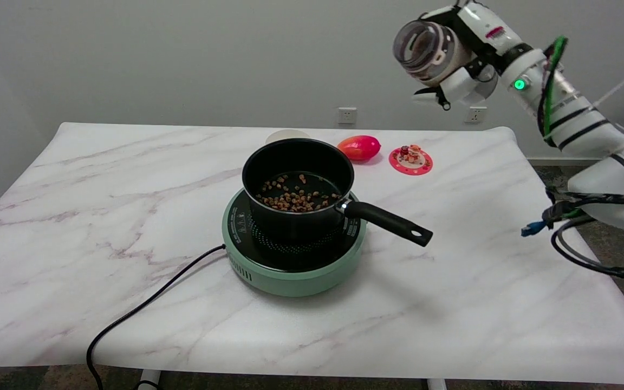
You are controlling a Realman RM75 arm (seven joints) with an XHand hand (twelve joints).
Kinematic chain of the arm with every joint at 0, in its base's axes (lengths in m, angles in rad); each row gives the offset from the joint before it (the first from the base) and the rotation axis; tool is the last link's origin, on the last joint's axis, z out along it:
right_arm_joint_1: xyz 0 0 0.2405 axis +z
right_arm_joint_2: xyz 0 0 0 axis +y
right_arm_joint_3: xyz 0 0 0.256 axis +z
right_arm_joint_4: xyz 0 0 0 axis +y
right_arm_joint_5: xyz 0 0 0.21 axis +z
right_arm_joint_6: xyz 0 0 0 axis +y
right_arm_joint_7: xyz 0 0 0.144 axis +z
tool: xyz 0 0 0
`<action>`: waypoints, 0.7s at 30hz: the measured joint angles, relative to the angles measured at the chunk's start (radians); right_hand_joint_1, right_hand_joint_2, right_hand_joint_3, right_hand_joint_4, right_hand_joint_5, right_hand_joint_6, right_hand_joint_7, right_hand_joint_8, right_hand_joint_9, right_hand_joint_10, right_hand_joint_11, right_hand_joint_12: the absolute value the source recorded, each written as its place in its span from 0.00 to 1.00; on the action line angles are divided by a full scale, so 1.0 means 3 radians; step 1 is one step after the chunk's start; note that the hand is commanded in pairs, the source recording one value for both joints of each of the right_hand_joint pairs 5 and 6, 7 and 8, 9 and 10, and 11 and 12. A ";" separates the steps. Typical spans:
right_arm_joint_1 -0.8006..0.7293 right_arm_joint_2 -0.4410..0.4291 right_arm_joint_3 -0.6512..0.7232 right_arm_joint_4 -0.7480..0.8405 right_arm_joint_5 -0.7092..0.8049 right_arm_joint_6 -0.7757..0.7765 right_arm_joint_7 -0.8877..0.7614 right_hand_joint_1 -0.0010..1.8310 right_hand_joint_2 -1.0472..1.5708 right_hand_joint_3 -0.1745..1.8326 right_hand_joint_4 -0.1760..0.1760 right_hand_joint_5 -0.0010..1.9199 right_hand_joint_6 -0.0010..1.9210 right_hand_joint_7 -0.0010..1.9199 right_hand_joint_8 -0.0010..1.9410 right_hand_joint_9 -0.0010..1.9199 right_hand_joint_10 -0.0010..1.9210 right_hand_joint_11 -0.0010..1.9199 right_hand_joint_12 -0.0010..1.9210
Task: Place the bottle onto the table.
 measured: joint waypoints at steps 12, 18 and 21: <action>-0.0403 -0.0166 0.0009 -0.0675 0.1485 0.0603 0.0008 0.82 0.67 0.41 0.50 0.97 0.97 0.96 0.95 0.66 0.66 0.59 0.59; -0.0483 -0.0222 -0.0123 -0.0897 0.2015 0.0801 0.0017 0.82 0.67 0.41 0.50 0.97 0.97 0.96 0.95 0.66 0.66 0.59 0.59; -0.0506 -0.0246 -0.0183 -0.0980 0.2198 0.0864 0.0025 0.82 0.67 0.42 0.50 0.97 0.97 0.96 0.95 0.66 0.66 0.59 0.59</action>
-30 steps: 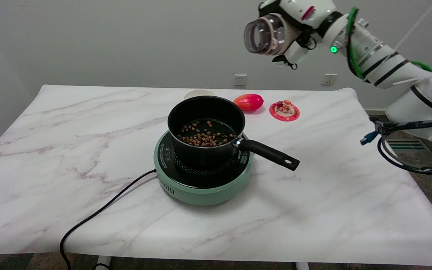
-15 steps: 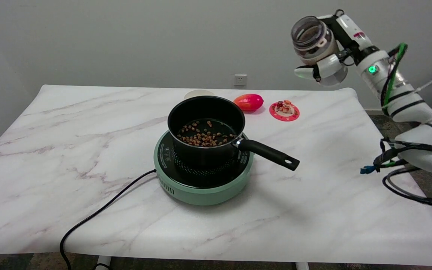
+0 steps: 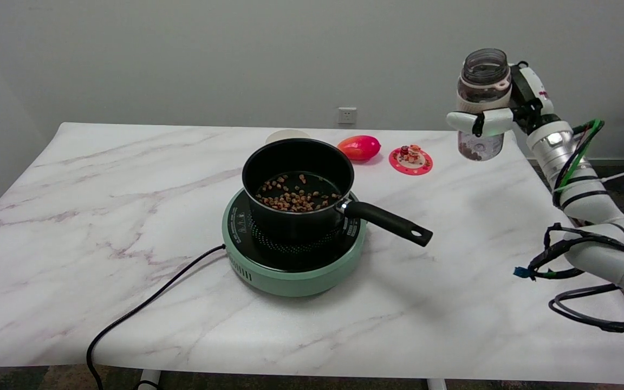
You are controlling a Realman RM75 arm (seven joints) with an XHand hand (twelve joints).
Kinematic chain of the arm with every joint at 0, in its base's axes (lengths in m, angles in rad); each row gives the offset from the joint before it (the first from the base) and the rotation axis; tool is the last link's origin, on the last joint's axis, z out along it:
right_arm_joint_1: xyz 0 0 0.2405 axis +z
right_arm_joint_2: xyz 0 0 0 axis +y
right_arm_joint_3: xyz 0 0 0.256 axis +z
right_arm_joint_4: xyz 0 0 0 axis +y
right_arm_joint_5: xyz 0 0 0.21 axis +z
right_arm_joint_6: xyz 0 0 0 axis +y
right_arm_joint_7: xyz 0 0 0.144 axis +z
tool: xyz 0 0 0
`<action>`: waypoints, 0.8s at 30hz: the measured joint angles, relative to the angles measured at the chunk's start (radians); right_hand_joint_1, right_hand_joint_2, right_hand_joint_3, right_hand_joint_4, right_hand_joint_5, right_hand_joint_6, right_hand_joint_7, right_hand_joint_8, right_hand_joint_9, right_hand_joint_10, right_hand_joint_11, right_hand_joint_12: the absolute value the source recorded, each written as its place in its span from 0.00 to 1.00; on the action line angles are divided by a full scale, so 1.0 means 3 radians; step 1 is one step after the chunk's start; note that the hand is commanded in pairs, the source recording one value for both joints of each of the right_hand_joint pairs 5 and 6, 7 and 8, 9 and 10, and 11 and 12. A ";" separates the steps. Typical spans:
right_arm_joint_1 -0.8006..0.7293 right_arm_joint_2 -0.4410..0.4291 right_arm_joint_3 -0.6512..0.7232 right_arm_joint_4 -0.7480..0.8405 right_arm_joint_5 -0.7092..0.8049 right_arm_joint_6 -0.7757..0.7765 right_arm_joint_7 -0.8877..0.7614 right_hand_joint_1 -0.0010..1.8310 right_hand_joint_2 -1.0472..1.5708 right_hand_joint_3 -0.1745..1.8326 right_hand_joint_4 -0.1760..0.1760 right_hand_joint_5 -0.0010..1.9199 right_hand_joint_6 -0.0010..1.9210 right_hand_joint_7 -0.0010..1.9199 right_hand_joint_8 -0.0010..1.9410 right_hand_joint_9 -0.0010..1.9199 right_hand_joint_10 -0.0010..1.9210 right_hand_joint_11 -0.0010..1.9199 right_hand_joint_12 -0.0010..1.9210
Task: Place the bottle onto the table.
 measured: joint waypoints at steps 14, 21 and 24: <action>0.0034 -0.0125 -0.0355 -0.0440 0.0545 0.0245 0.0221 0.82 0.67 0.42 0.50 0.97 0.97 0.97 0.96 0.66 0.66 0.59 0.59; 0.0138 -0.0279 -0.0489 -0.0758 0.0656 0.0413 0.0297 0.82 0.67 0.41 0.50 0.97 0.97 0.96 0.95 0.66 0.66 0.59 0.59; 0.0215 -0.0368 -0.0551 -0.0938 0.0685 0.0522 0.0329 0.82 0.66 0.42 0.50 0.97 0.97 0.96 0.95 0.66 0.66 0.59 0.59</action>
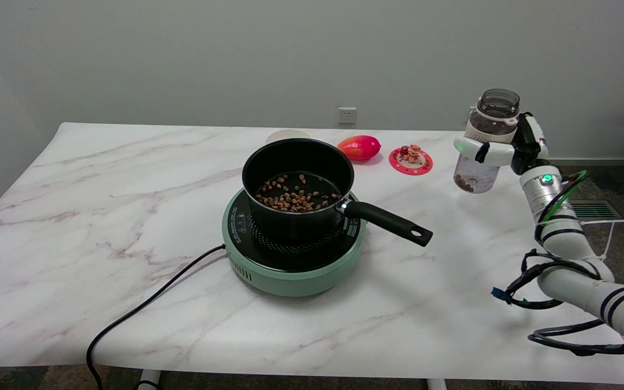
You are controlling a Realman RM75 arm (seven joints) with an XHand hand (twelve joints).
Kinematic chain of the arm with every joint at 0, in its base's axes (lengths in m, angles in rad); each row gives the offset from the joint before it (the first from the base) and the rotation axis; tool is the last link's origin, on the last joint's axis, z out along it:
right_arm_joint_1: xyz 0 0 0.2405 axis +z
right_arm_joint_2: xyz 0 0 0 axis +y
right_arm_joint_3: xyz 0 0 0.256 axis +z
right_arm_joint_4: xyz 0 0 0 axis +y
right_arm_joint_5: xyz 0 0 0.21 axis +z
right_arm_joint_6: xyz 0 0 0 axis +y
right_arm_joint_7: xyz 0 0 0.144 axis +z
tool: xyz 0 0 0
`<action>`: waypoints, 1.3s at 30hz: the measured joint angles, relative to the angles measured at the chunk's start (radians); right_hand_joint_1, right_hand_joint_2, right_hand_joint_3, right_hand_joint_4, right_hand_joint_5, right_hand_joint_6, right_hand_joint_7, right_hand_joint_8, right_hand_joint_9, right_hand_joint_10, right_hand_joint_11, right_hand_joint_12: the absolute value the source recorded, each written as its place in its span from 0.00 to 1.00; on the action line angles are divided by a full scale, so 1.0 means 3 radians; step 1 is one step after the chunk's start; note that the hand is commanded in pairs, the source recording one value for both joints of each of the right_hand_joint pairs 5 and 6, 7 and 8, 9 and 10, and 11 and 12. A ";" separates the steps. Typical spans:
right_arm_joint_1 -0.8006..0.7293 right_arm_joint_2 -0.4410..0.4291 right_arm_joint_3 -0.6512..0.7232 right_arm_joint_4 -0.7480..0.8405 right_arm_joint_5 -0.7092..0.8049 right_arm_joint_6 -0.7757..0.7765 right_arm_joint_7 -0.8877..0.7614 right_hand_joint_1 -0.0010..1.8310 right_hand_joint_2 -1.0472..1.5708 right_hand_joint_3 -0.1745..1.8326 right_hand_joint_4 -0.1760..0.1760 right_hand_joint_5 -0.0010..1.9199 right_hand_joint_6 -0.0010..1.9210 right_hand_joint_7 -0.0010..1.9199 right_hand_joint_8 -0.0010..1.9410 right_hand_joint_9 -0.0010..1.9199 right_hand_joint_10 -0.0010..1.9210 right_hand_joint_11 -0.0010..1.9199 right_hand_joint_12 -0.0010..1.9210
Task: Place the bottle onto the table.
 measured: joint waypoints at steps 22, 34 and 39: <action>0.0411 -0.0487 -0.0360 -0.0975 0.0024 0.0589 0.0138 0.82 0.68 0.42 0.50 1.00 1.00 0.97 0.96 0.66 0.66 0.60 0.59; 0.0483 -0.0575 -0.0397 -0.1173 -0.0045 0.0800 -0.0010 0.82 0.72 0.39 0.50 1.00 1.00 0.98 0.97 0.68 0.68 0.61 0.61; 0.0490 -0.0605 -0.0404 -0.1217 -0.0057 0.0850 -0.0038 0.81 0.73 0.38 0.50 1.00 1.00 0.98 0.97 0.68 0.68 0.61 0.61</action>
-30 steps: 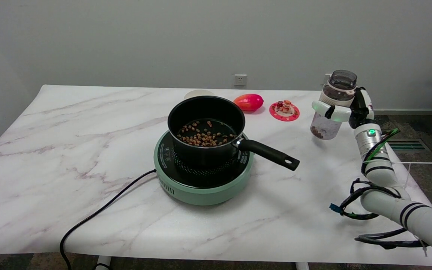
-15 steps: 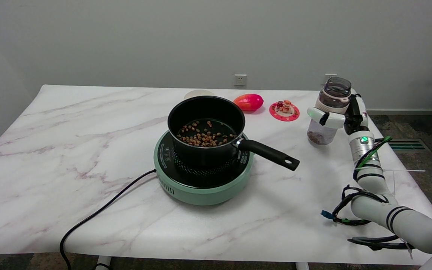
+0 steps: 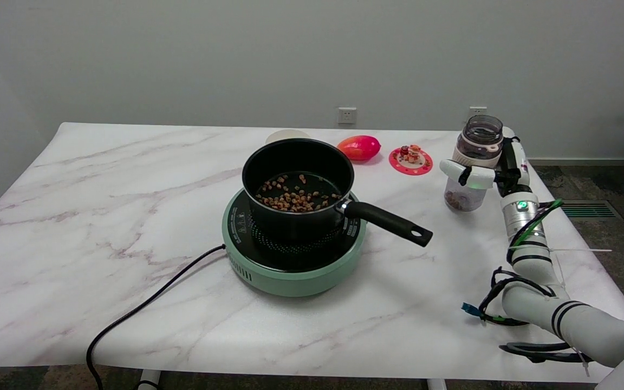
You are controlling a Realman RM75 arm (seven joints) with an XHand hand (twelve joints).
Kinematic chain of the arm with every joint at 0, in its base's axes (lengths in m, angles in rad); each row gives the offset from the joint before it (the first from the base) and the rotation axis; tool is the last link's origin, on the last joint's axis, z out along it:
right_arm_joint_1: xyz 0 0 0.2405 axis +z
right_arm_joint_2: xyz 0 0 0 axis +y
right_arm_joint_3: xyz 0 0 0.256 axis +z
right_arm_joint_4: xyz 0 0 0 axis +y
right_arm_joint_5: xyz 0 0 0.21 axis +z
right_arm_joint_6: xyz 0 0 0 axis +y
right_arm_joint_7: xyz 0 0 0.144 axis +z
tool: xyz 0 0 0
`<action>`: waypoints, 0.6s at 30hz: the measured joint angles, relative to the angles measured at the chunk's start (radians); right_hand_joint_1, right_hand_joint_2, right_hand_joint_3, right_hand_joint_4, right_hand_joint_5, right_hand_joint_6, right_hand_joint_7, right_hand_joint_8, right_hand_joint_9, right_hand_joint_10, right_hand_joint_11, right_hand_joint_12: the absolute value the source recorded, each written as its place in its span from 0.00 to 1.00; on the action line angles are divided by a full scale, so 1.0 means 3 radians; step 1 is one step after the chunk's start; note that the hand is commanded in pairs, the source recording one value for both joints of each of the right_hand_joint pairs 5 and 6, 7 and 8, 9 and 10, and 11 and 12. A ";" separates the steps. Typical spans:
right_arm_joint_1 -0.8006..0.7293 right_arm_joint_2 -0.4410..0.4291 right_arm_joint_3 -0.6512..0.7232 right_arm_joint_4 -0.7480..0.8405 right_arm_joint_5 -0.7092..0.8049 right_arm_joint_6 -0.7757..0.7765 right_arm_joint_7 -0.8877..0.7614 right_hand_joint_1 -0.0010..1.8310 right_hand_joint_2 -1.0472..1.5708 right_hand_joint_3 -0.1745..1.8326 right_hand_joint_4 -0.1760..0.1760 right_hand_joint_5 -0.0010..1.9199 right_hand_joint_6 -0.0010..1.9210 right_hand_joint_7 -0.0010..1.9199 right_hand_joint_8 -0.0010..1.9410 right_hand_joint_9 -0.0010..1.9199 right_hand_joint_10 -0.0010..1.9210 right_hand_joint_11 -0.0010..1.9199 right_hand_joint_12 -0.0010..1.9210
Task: Place the bottle onto the table.
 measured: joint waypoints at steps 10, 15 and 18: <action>-0.0003 -0.0054 -0.0009 -0.0061 0.0021 0.0055 -0.0004 0.81 0.71 0.39 0.50 1.00 1.00 0.97 0.96 0.68 0.68 0.61 0.61; -0.0013 -0.0070 -0.0013 -0.0085 0.0040 0.0092 0.0009 0.77 0.39 0.76 0.50 0.71 0.71 0.90 0.89 0.63 0.63 0.51 0.51; -0.0022 -0.0077 -0.0013 -0.0095 0.0048 0.0122 0.0023 0.74 0.23 0.80 0.50 0.47 0.47 0.74 0.74 0.55 0.55 0.39 0.39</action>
